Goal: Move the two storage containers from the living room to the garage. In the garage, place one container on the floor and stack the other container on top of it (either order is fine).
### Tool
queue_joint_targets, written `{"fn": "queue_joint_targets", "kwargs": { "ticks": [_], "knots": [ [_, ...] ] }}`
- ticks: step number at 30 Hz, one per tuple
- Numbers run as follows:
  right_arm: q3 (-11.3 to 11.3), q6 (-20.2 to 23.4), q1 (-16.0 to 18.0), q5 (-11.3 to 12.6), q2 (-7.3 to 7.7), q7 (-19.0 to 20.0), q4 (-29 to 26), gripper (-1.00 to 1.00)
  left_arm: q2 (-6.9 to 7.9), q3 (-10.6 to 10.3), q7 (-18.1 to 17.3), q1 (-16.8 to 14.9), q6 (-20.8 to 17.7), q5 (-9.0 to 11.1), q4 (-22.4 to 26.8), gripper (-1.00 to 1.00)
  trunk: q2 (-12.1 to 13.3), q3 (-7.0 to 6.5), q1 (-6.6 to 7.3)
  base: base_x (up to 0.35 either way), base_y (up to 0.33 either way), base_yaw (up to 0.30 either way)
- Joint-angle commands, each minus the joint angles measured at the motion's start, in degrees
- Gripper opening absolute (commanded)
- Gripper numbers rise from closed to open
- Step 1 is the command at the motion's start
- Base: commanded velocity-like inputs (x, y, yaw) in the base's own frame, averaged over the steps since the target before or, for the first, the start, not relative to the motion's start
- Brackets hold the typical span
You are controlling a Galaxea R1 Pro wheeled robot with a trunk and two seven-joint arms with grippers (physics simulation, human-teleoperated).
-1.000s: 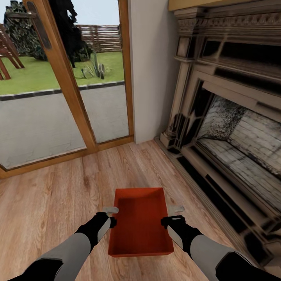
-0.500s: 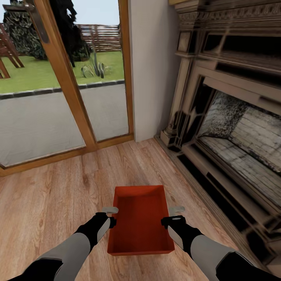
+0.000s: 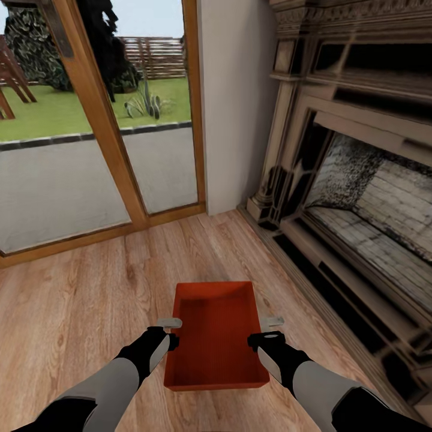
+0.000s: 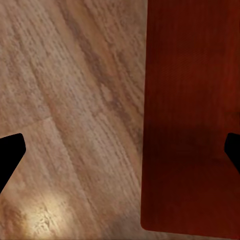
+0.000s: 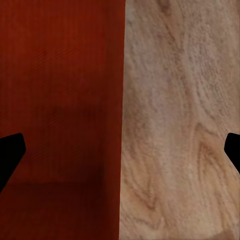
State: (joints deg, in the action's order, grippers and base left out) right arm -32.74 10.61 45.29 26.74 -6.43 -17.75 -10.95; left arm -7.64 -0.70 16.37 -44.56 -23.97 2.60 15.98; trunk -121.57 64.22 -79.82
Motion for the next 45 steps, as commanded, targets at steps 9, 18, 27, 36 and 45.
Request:
{"fn": "queue_joint_targets", "kwargs": {
  "ticks": [9,18,27,36,45],
  "knots": [
    [-0.5,0.4,0.0,0.3,0.02,-0.4,-0.1,1.0,-0.13,-0.1,0.3,0.0,-0.2,0.3,0.1,1.0,-2.0,0.94,-1.09,0.0,0.0,0.0],
    [-0.5,0.4,0.0,0.3,0.02,-0.3,-0.1,1.0,-0.19,0.0,0.2,0.0,-0.2,0.3,0.1,1.0,-5.6,2.55,-3.07,0.0,0.0,0.0],
    [-0.5,0.5,0.0,0.3,0.03,-0.3,-0.1,1.0,-0.1,0.1,0.3,0.0,-0.2,0.3,0.2,1.0,-9.2,4.17,-5.04,0.0,0.0,0.0],
    [-0.5,0.6,0.0,0.3,0.1,-0.3,-0.1,1.0,-0.1,0.1,0.2,0.0,-0.2,0.3,0.2,1.0,-11.2,5.07,-6.14,0.0,0.0,0.0],
    [-0.5,0.6,0.0,0.3,0.19,-0.3,-0.1,1.0,-0.1,0.1,0.3,0.0,-0.2,0.3,0.2,1.0,-14.9,6.68,-8.12,0.0,0.0,0.0]
  ]
}}
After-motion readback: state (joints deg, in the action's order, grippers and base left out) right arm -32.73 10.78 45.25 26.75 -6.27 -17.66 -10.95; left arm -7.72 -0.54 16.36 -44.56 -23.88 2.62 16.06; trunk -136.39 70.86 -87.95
